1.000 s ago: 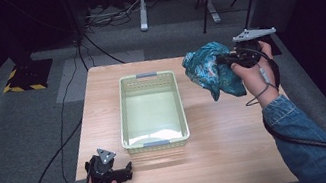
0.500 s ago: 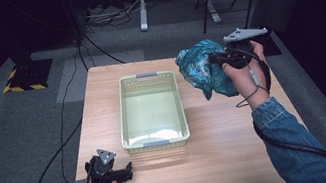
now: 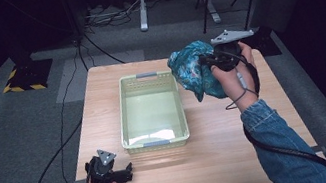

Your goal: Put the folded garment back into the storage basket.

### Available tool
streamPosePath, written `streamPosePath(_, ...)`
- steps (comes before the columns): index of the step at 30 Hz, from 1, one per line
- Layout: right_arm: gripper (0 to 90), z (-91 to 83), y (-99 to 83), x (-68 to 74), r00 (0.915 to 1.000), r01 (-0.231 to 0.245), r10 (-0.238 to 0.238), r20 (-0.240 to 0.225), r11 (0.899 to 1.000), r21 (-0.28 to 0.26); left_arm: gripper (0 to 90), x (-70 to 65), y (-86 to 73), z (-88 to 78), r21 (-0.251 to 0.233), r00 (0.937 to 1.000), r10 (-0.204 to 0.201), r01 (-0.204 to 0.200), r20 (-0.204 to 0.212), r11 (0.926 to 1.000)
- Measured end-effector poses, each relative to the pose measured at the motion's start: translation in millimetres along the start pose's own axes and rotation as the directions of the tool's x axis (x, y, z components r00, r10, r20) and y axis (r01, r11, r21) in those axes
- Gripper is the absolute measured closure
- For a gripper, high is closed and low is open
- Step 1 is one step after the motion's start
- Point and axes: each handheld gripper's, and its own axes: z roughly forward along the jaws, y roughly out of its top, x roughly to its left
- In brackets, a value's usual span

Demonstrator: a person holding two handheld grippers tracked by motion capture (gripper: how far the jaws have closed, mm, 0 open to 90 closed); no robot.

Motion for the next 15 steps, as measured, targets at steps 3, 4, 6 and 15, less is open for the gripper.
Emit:
streamPosePath(3, 84.8, 2.3, 2.8, 5.2, 1.0, 0.007, -0.007, 0.002, 1.0, -0.001, 0.3, 0.1, 0.0, 0.0, 0.0, 1.0, 0.001, -0.001, 0.001, 1.0)
streamPosePath(4, 84.8, 3.1, 3.6, 6.3, 1.0, 0.005, -0.005, 0.0, 1.0, -0.003, 0.3, 0.1, 0.0, 0.0, 0.0, 1.0, 0.001, -0.001, 0.001, 1.0)
streamPosePath(6, 84.8, 5.4, 5.3, 8.6, 1.0, 0.001, -0.001, -0.004, 1.0, -0.004, 0.3, 0.1, 0.0, 0.0, 0.0, 1.0, 0.001, -0.001, 0.001, 1.0)
streamPosePath(15, 84.8, 17.5, 11.2, 22.2, 0.9996, -0.004, 0.004, -0.029, 1.0, -0.003, 0.3, 0.2, 0.2, 0.3, -0.001, 1.0, 0.003, -0.003, -0.001, 1.0)
